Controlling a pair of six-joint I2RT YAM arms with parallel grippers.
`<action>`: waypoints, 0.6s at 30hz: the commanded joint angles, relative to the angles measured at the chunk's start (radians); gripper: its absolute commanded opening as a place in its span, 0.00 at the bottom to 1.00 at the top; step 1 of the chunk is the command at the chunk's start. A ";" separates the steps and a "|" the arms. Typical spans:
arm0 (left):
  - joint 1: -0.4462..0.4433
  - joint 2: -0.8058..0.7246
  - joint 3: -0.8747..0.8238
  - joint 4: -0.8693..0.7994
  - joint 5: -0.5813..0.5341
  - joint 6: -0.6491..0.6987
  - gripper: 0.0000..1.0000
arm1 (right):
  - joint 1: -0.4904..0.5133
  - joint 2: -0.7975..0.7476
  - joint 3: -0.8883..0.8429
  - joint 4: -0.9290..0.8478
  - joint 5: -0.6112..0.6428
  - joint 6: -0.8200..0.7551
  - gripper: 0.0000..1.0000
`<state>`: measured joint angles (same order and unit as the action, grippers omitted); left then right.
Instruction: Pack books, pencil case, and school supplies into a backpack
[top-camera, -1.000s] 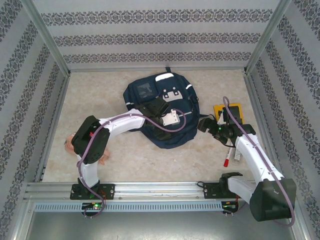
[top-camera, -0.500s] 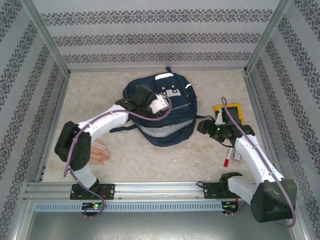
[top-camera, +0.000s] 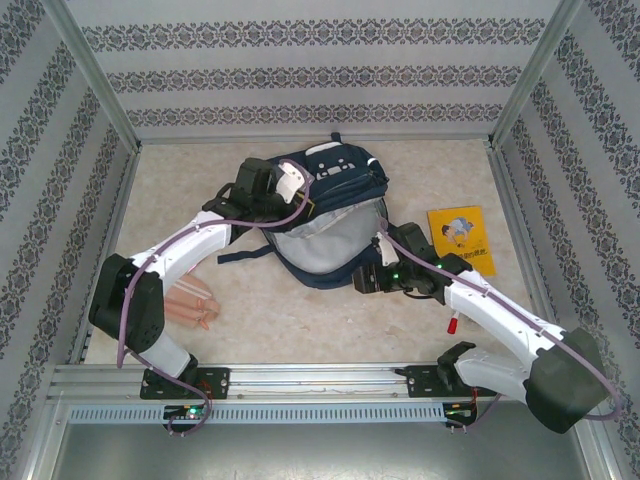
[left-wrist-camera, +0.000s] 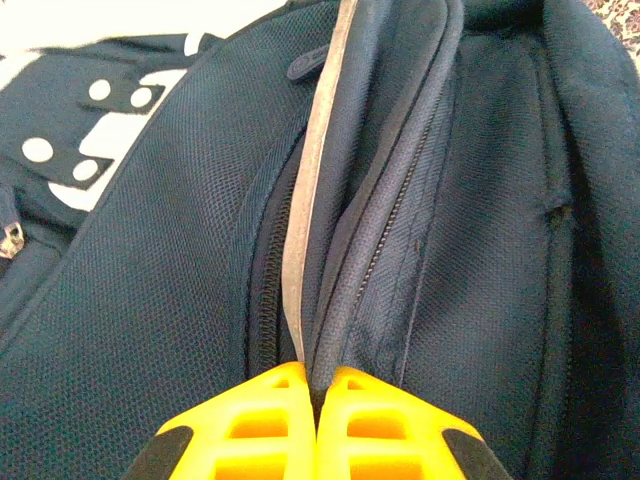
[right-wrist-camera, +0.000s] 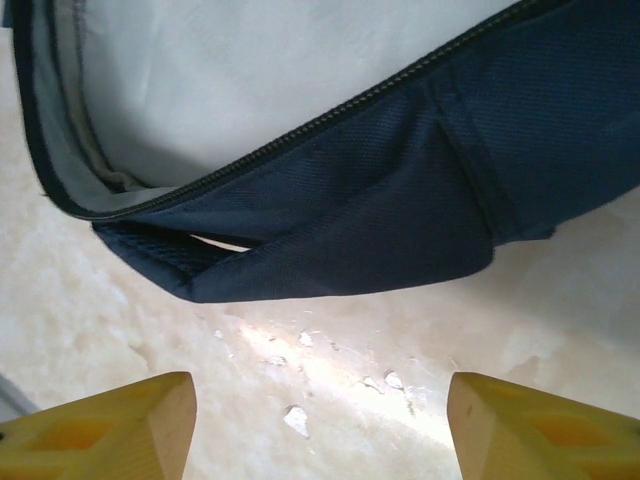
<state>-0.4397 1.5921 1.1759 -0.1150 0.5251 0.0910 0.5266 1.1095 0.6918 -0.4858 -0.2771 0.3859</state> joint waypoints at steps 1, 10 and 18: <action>0.051 -0.047 -0.014 0.155 0.036 -0.112 0.00 | 0.004 -0.003 0.028 -0.010 0.156 0.001 0.70; 0.020 -0.132 -0.062 0.101 -0.122 0.041 0.00 | -0.199 -0.011 -0.031 -0.118 0.500 0.254 0.88; 0.019 -0.019 -0.107 0.117 -0.284 0.349 0.00 | -0.475 0.139 0.039 -0.089 0.501 0.163 0.86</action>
<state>-0.4191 1.5299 1.0729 -0.0593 0.3370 0.2485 0.0608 1.1893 0.6754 -0.5522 0.1490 0.5781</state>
